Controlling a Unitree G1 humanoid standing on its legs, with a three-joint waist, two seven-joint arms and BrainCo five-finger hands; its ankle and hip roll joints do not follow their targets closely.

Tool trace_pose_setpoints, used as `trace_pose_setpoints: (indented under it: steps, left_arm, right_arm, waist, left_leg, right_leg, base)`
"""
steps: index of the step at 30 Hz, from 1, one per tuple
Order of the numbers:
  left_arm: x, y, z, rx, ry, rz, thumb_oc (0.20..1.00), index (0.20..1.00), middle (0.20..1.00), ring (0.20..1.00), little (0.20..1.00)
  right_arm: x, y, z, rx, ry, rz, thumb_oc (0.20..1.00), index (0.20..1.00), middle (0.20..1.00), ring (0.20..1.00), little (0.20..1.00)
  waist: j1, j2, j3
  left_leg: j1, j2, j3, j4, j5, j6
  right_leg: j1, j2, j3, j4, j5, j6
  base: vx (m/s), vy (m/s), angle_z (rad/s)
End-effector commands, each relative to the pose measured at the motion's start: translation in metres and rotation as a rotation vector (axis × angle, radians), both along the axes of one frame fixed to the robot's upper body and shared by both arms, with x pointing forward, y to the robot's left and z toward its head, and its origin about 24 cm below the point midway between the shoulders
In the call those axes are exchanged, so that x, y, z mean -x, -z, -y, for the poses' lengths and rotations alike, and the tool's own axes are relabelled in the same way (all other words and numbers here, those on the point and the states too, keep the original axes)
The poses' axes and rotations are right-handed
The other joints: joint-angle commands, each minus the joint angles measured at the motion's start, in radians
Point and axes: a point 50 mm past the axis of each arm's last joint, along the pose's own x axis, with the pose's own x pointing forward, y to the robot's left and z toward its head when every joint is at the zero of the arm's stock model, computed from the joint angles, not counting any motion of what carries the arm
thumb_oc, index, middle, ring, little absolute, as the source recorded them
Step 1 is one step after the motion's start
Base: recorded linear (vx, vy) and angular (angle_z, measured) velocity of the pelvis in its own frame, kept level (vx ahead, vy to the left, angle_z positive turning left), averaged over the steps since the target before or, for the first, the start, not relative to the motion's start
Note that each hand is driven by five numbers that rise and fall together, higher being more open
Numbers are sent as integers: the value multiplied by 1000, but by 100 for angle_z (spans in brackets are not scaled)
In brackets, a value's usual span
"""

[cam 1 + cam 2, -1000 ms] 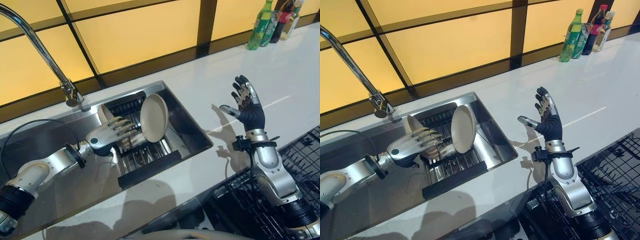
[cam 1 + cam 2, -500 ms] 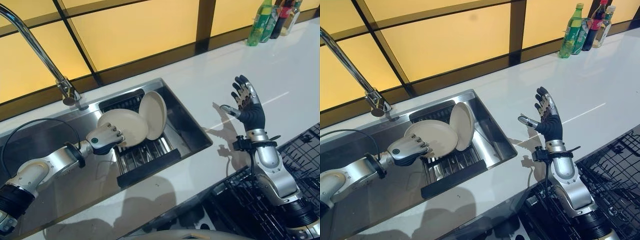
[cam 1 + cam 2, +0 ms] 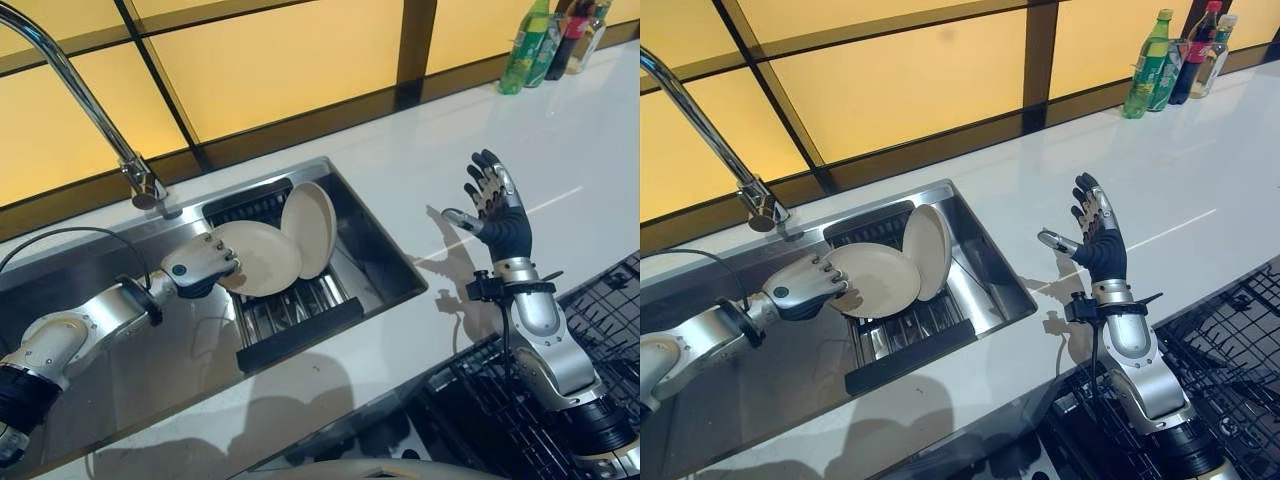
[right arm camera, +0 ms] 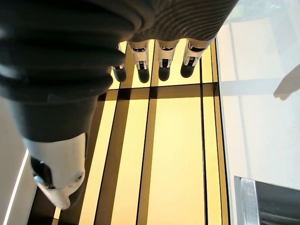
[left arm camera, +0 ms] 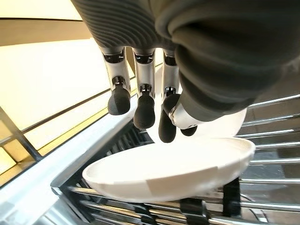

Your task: Pick up plates and place into dishwasher.

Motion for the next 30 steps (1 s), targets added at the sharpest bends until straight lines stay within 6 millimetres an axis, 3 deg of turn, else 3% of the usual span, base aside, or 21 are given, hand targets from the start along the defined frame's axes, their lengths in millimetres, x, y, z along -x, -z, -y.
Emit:
trace_pose_setpoints:
  steps: [1,6,7,8,9,11,15,21,30]
  left_arm:
    - [-6,-42,-18,-3,-37,179,200,200,200,200,200]
    - [-4,-66,-17,166,-33,299,200,200,200,200,200]
    - [-2,-67,-14,206,-28,300,391,391,391,391,391]
    - [-2,-67,-12,240,-29,287,821,821,821,821,821]
    - [-1,-66,-10,280,-33,264,1000,1000,1000,1000,1000]
    - [-2,-64,-4,351,-42,206,1000,1000,1000,1000,1000]
    - [-5,-43,22,586,-76,-122,1000,1000,1000,1000,1000]
    - [-2,-31,49,755,-78,-485,1000,1000,1000,1000,1000]
    - [6,-24,55,664,-108,-550,1000,1000,1000,1000,1000]
  right_arm:
    - [4,-20,3,1,-18,98,1000,1000,1000,1000,1000]
    - [7,-20,4,0,-7,99,1000,1000,1000,1000,1000]
    - [8,-20,4,-1,-7,99,1000,1000,1000,1000,1000]
    - [9,-19,3,-1,-9,100,1000,1000,1000,1000,1000]
    - [9,-20,2,-2,-11,101,1000,1000,1000,1000,1000]
    - [9,-20,1,-3,-13,100,1000,1000,1000,1000,1000]
    - [8,-17,-7,-3,-11,87,1000,1000,1000,1000,1000]
    - [9,-13,-14,-4,5,73,1000,1000,1000,1000,1000]
    - [15,-11,-13,-4,3,66,1000,1000,1000,1000,1000]
  waist:
    - [28,-47,-95]
    - [36,-47,-98]
    - [37,-47,-99]
    - [38,-48,-99]
    - [38,-49,-98]
    - [40,-50,-98]
    - [40,-53,-91]
    - [39,-49,-76]
    - [28,-42,-57]
  left_leg:
    - [-61,-53,10,0,-32,59]
    - [-65,-49,8,0,-31,57]
    - [-66,-49,6,0,-30,57]
    - [-67,-49,4,0,-30,57]
    - [-67,-49,3,0,-29,56]
    - [-67,-48,1,0,-29,56]
    - [-65,-48,-7,0,-29,58]
    - [-59,-48,-9,0,-32,59]
    - [-59,-46,4,0,-28,58]
  right_leg:
    - [-17,-39,-39,4,-22,59]
    - [-19,-38,-41,4,-24,55]
    - [-20,-37,-41,4,-24,53]
    - [-19,-37,-42,4,-24,53]
    - [-19,-36,-44,4,-25,52]
    - [-17,-36,-46,4,-26,51]
    - [-14,-31,-41,4,-28,48]
    - [-12,-29,-30,4,-29,51]
    - [-15,-32,-29,4,-26,57]
  base:
    - [0,0,0]
    - [0,0,0]
    - [0,0,0]
    - [0,0,0]
    - [0,0,0]
    - [0,0,0]
    - [25,-8,1]
    - [0,0,0]
    - [0,0,0]
